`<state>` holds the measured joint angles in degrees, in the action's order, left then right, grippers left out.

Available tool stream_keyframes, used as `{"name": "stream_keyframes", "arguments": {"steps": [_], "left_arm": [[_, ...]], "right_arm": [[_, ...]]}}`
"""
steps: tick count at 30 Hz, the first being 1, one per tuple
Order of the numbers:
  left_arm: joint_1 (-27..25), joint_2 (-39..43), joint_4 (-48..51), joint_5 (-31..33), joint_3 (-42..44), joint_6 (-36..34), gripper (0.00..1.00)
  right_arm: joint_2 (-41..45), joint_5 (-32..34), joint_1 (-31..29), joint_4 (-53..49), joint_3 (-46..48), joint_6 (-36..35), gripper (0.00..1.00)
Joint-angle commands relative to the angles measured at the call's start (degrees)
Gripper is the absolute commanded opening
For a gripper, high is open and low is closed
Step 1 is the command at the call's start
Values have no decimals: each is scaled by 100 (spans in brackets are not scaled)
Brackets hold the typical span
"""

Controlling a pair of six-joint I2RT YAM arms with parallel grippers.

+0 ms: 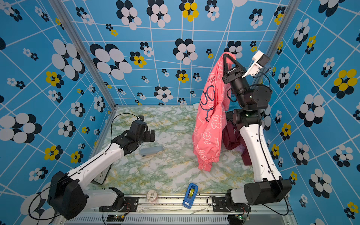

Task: Pick out a specific cloth from the pile
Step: 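Lift the pink jacket upward out of the pile with the right gripper, then carry the hanging pink jacket toward the left gripper with the right gripper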

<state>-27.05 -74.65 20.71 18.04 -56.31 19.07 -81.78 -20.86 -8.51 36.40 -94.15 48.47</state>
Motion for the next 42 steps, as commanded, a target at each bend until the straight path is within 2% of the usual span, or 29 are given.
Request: {"name": "stream_keyframes", "arguments": {"steps": [1,12,26,32,39,42], "left_arm": [[-49,106,-59,50,71,90,99],[-64,230,-78,84,99,69,99],[-64,582,-108,217,213,-2,99],[-65,678,-120,209,209,-13,99],[-63,860,-184,140,226,-7,99],[-64,989,-321,2,291,-22,99]], "right_arm": [[-167,-291,-360,172,-213,-75,0],[-1041,-594,-938,-436,-1125,-36,0],[-1890,-921,-1214,-1204,-2149,93,0],[-2351,-1164,-1292,-1808,-2905,84,0],[-3165,-1495,-1428,-2625,-4235,171,0],[-3331,-1508,-1492,-2732,-4446,179,0]]}}
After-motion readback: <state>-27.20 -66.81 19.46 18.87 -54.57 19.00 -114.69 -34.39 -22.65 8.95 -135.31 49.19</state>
